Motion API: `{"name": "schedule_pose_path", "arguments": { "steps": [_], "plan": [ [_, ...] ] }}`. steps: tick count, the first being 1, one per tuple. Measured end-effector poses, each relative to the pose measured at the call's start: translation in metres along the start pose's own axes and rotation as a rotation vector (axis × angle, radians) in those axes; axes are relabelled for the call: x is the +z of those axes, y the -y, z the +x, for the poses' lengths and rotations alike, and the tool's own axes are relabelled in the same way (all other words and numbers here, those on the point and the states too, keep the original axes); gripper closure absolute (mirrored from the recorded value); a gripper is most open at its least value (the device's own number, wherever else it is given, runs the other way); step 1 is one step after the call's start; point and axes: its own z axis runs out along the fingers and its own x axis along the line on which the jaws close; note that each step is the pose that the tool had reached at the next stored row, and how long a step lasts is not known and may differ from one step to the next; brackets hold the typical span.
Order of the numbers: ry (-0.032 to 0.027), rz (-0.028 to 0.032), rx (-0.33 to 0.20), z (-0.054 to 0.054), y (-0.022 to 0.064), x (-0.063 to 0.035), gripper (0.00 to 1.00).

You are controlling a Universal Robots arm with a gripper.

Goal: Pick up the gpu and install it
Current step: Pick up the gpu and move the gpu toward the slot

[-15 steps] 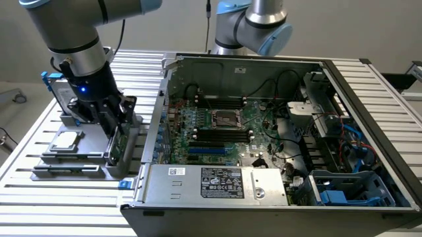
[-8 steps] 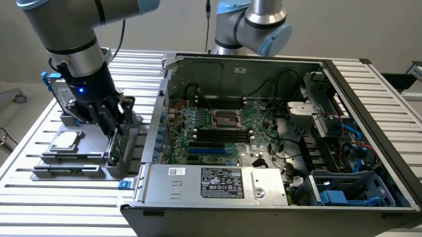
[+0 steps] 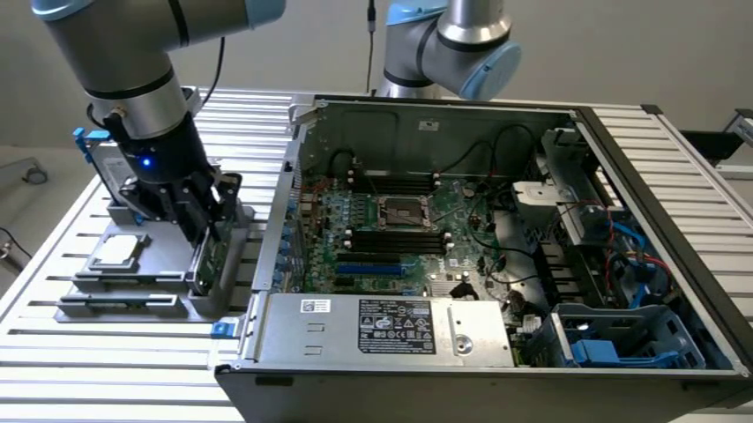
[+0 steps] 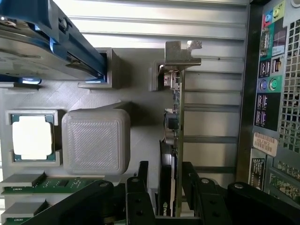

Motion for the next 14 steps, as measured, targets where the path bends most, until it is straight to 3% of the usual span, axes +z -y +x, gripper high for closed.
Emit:
{"name": "schedule_pose_path", "arguments": {
  "steps": [14],
  "plan": [
    [0.0057,0.0013,0.024,0.0001,-0.0024,0.0040,0.60]
  ]
}}
